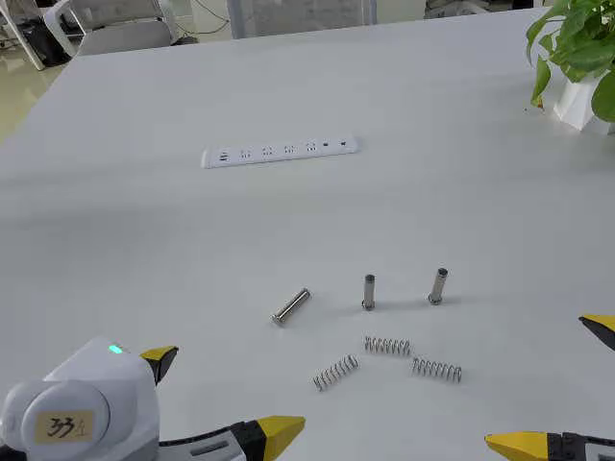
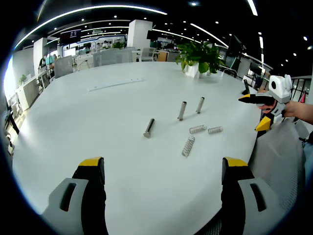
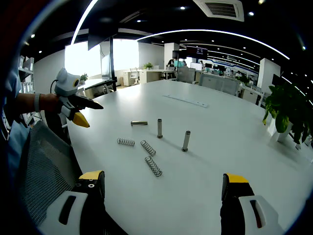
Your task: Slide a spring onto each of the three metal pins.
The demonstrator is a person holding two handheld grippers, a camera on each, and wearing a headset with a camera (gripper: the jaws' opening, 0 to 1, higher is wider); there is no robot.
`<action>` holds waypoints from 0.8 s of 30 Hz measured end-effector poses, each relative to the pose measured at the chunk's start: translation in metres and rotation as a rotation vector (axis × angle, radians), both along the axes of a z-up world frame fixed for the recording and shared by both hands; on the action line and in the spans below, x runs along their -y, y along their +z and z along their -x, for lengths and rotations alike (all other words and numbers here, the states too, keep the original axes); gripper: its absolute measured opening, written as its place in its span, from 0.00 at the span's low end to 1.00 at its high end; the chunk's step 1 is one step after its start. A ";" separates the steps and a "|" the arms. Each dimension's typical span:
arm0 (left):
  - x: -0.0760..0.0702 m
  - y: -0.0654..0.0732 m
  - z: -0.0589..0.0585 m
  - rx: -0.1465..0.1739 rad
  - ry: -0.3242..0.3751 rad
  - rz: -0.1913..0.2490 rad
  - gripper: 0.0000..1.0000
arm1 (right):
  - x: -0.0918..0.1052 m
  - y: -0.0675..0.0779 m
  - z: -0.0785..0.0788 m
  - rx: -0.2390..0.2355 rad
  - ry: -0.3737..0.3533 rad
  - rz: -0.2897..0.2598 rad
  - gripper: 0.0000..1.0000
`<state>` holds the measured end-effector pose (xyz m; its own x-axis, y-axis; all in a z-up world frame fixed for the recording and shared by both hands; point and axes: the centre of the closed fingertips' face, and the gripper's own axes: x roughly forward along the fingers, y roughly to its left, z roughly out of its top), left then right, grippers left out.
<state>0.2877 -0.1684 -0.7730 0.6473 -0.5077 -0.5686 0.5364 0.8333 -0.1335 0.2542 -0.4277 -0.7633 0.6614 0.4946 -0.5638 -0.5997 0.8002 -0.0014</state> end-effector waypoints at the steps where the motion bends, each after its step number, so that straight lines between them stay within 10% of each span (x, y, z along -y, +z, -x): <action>1: 0.000 0.000 0.000 -0.002 -0.003 0.000 0.99 | 0.000 0.000 0.000 -0.001 -0.001 -0.001 0.99; 24: -0.007 0.001 -0.013 0.022 -0.031 -0.048 0.99 | 0.012 0.003 0.003 0.003 -0.044 -0.001 0.99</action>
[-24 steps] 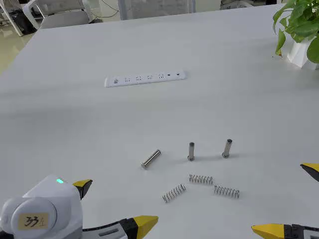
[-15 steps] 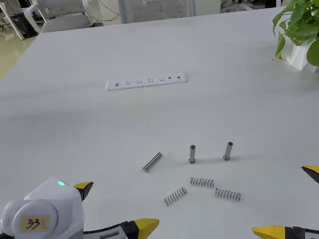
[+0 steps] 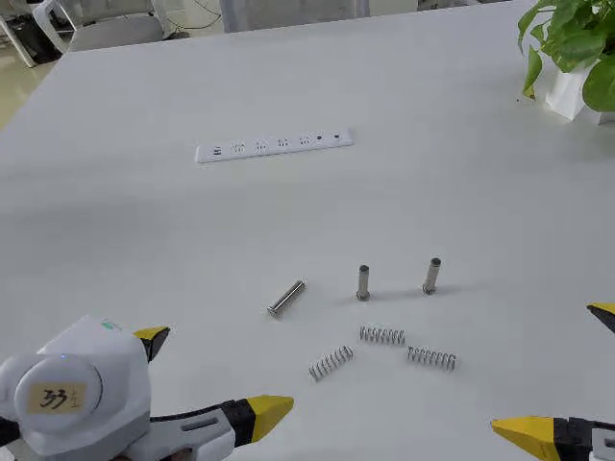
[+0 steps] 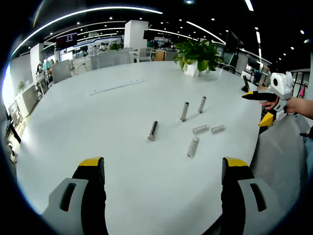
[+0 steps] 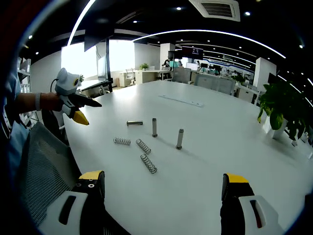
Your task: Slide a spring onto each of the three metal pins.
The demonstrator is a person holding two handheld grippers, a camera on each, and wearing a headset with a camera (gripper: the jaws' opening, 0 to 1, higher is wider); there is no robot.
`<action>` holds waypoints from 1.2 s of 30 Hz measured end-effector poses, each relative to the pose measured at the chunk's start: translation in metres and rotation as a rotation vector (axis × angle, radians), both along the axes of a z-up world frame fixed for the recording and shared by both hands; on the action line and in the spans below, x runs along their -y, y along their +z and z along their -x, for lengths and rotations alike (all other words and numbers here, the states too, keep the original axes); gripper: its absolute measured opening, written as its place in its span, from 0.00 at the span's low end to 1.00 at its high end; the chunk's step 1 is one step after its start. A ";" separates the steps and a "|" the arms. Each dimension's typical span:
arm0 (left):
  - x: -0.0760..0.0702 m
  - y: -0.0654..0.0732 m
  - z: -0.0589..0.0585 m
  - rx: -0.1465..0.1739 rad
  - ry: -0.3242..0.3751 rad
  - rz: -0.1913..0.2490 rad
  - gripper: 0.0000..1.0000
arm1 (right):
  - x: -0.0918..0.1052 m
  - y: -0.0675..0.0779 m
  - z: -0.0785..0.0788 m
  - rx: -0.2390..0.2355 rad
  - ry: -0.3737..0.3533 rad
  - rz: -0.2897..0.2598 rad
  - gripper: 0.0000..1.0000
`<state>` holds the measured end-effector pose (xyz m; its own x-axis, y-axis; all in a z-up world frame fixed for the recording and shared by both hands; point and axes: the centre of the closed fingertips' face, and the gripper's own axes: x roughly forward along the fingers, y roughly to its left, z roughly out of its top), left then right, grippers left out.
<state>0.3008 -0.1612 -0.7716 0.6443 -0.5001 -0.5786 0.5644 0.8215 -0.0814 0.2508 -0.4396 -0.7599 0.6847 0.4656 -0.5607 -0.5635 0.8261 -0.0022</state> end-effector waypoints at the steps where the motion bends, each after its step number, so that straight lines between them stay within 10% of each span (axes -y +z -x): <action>1: -0.002 0.000 -0.001 -0.003 0.005 0.001 0.99 | -0.001 -0.001 0.000 -0.006 0.002 -0.002 0.99; 18: 0.002 0.004 -0.010 -0.004 -0.038 -0.004 0.96 | -0.001 -0.001 0.002 -0.003 0.003 0.006 0.99; 21: 0.006 0.009 -0.017 -0.021 -0.014 0.081 0.96 | -0.003 -0.002 0.002 -0.002 0.005 0.000 0.99; 26: 0.007 0.014 -0.028 -0.017 -0.015 0.083 0.94 | -0.003 -0.003 0.002 -0.004 0.003 -0.009 0.99; 36: 0.015 0.013 -0.045 -0.013 -0.126 -0.018 0.93 | -0.004 -0.004 -0.001 -0.006 0.007 -0.023 0.99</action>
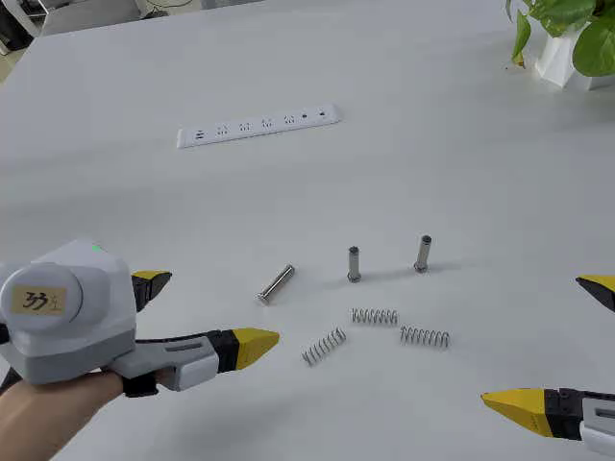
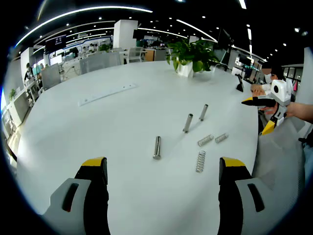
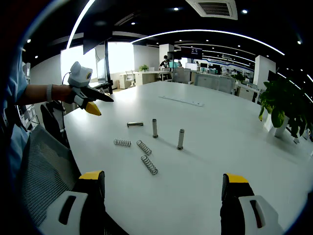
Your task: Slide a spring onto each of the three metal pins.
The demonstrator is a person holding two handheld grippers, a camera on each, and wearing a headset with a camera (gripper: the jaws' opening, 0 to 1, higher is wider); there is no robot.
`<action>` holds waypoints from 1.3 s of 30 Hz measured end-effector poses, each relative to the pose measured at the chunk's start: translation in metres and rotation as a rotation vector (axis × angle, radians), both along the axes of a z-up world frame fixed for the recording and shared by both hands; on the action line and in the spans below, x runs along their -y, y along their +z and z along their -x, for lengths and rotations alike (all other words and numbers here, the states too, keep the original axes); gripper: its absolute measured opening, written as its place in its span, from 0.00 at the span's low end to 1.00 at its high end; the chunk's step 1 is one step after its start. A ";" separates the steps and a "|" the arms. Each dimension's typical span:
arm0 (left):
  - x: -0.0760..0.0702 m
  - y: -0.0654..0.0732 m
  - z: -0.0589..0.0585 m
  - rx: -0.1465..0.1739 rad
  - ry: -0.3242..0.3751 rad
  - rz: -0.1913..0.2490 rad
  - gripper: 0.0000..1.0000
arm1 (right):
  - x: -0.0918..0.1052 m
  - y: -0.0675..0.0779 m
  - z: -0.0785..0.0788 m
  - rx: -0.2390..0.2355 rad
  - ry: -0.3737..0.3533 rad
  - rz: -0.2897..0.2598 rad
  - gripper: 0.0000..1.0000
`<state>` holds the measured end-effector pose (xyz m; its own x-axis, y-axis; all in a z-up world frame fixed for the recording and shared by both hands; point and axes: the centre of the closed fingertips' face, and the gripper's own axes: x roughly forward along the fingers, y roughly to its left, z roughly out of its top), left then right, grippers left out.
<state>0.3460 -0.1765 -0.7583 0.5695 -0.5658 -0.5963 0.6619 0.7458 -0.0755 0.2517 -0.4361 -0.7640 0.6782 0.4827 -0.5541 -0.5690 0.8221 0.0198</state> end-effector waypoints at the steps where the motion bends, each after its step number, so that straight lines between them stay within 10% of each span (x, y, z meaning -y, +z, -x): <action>1: 0.001 0.000 -0.002 0.003 -0.013 -0.010 0.93 | 0.000 0.000 0.000 -0.001 0.001 -0.001 0.99; 22: 0.017 -0.015 -0.035 -0.035 -0.167 -0.104 0.78 | -0.005 -0.002 -0.001 -0.021 0.015 -0.020 0.99; 39: 0.040 -0.030 -0.064 -0.109 -0.190 -0.130 0.43 | -0.009 -0.001 0.000 -0.021 0.026 -0.029 0.99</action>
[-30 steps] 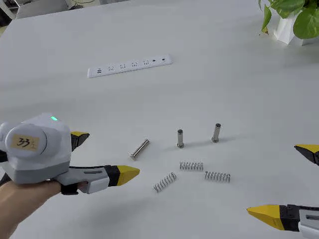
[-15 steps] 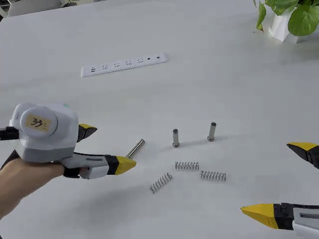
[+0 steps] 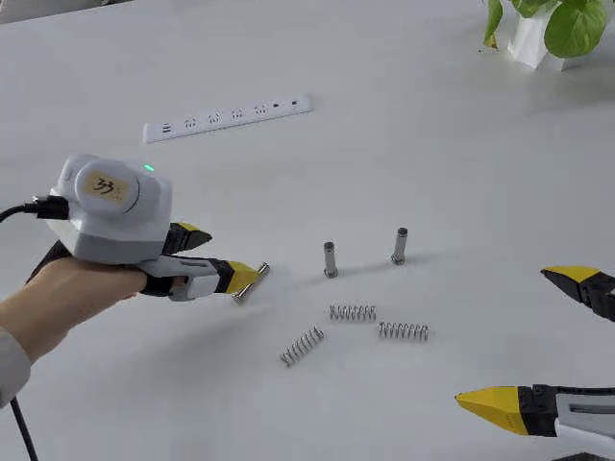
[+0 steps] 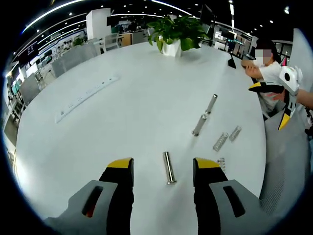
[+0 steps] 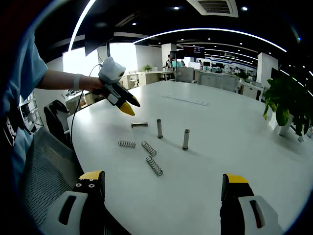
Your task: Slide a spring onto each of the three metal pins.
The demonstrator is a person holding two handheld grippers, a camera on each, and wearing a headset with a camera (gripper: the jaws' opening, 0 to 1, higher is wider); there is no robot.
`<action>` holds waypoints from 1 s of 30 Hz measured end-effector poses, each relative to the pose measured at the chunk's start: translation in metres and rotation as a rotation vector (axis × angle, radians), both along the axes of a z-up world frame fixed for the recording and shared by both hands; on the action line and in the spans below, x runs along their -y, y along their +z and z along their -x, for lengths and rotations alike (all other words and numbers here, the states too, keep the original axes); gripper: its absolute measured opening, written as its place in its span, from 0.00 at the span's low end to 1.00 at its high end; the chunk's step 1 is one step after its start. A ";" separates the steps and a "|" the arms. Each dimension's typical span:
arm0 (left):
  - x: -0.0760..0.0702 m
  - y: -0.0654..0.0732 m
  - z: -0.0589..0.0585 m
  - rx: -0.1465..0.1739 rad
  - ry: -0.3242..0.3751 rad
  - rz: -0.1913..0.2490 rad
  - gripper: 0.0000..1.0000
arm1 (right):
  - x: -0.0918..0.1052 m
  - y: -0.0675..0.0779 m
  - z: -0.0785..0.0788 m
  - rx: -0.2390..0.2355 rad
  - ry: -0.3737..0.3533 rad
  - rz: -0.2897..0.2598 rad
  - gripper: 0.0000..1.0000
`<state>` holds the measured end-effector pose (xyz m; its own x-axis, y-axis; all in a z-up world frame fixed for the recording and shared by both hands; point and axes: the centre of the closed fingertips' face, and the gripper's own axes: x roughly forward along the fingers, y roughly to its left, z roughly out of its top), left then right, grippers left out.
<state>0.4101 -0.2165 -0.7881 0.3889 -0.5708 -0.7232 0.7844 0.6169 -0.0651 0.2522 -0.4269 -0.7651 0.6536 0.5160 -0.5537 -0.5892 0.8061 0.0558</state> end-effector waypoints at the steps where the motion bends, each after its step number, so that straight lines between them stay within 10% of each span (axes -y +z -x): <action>1: 0.002 -0.003 -0.001 -0.009 -0.001 -0.003 0.41 | 0.000 0.000 0.000 -0.001 0.000 0.000 0.99; 30: 0.021 -0.047 -0.008 -0.178 -0.011 -0.134 0.08 | 0.004 -0.002 -0.004 -0.006 -0.012 0.003 0.99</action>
